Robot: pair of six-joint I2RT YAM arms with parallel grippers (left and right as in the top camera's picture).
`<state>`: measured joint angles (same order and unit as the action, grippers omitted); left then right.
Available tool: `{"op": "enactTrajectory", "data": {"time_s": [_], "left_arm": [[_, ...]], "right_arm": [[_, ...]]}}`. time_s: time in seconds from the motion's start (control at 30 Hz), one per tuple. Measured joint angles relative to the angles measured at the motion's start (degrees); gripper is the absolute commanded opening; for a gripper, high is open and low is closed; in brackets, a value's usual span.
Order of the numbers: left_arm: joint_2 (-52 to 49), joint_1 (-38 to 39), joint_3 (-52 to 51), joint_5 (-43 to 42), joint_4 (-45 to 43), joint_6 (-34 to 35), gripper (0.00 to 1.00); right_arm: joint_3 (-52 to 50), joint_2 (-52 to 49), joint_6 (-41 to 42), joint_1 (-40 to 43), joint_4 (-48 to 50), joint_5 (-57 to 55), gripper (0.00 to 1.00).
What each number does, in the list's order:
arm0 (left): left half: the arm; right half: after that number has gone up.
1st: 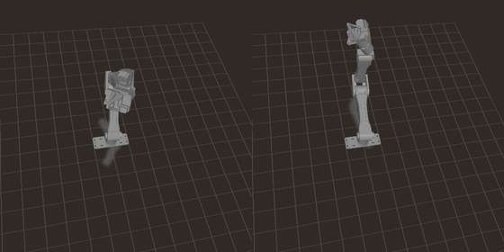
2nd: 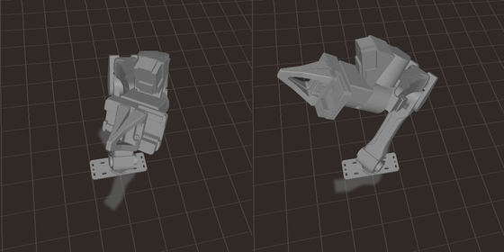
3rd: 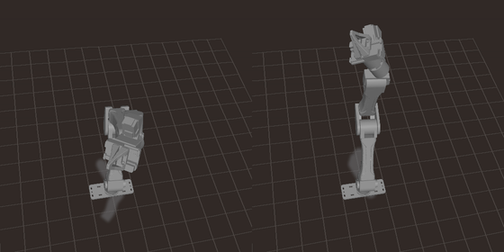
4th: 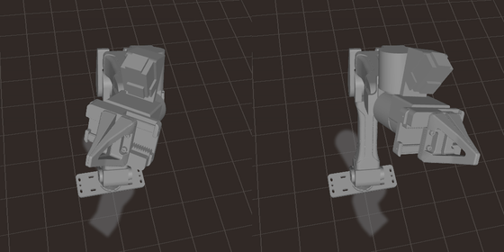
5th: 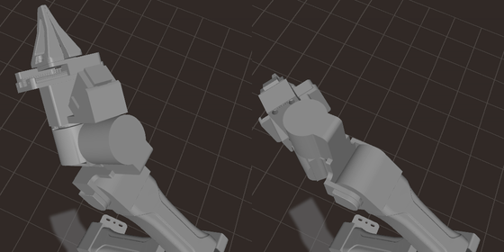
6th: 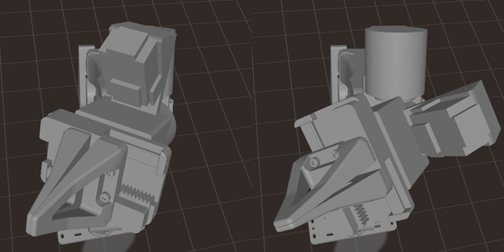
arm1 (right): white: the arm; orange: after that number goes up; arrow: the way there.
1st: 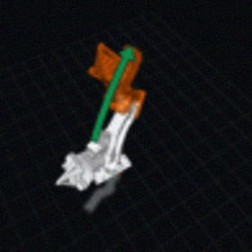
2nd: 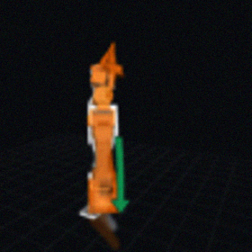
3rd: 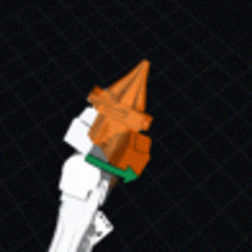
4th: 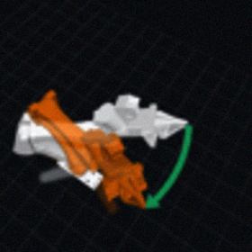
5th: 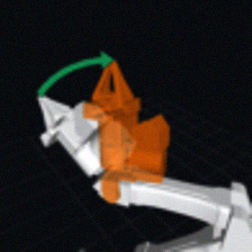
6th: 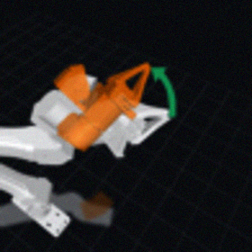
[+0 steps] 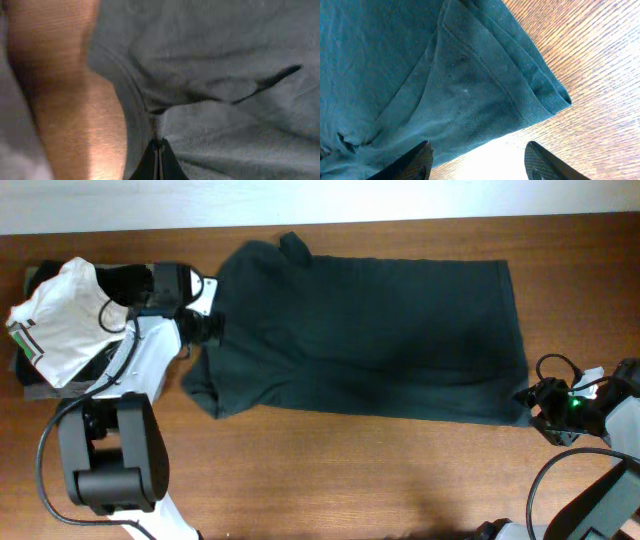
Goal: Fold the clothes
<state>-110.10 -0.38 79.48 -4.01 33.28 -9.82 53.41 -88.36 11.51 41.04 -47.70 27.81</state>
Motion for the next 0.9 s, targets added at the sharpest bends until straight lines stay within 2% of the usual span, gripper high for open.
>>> {"op": "enactTrajectory", "data": {"time_s": [0.1,0.27,0.43,0.6,0.63,0.67,0.7,0.73,0.8,0.83,0.87,0.9], "left_arm": [[0.0,0.0,2.8,0.0,0.7,0.0,0.0],[0.0,0.0,3.0,-5.7,-5.2,0.0,0.0],[0.0,0.4,3.1,-6.9,-11.8,0.0,0.0],[-1.7,0.7,3.3,-7.2,-13.5,0.0,0.0],[-3.2,0.7,3.3,-6.9,-13.7,0.0,0.11],[-4.1,0.7,3.3,-6.2,-14.1,0.0,0.56],[-4.1,0.7,3.3,-5.9,-14.1,0.2,0.87],[-4.1,0.7,3.5,-5.6,-12.6,0.2,0.99],[-4.1,0.3,4.3,-4.6,-3.0,0.4,0.99],[-4.1,-0.2,4.7,-4.3,0.9,0.4,0.95],[-4.1,-1.0,5.4,-4.2,8.5,0.4,0.85],[-4.1,-1.9,5.5,-3.9,16.2,0.4,0.69]], "right_arm": [[0.0,0.0,0.0,0.0,0.1,0.0,0.63],[0.0,0.0,0.0,0.0,0.5,0.0,0.63],[0.0,0.0,0.0,0.0,0.5,0.0,0.63],[0.0,0.0,0.0,0.0,0.5,0.0,0.63],[0.0,0.0,0.0,0.0,0.5,0.0,0.63],[0.0,0.0,0.0,0.0,0.5,0.0,0.63],[0.0,0.0,0.0,0.0,0.5,0.0,0.63],[0.0,0.0,0.0,0.0,0.4,0.0,0.63],[0.0,0.0,0.0,0.0,0.0,0.0,0.63],[0.0,0.0,0.0,0.0,0.1,0.0,0.63],[0.0,0.0,0.0,0.0,0.0,0.0,0.63],[0.0,0.0,0.0,0.0,0.1,0.0,0.63]]}}
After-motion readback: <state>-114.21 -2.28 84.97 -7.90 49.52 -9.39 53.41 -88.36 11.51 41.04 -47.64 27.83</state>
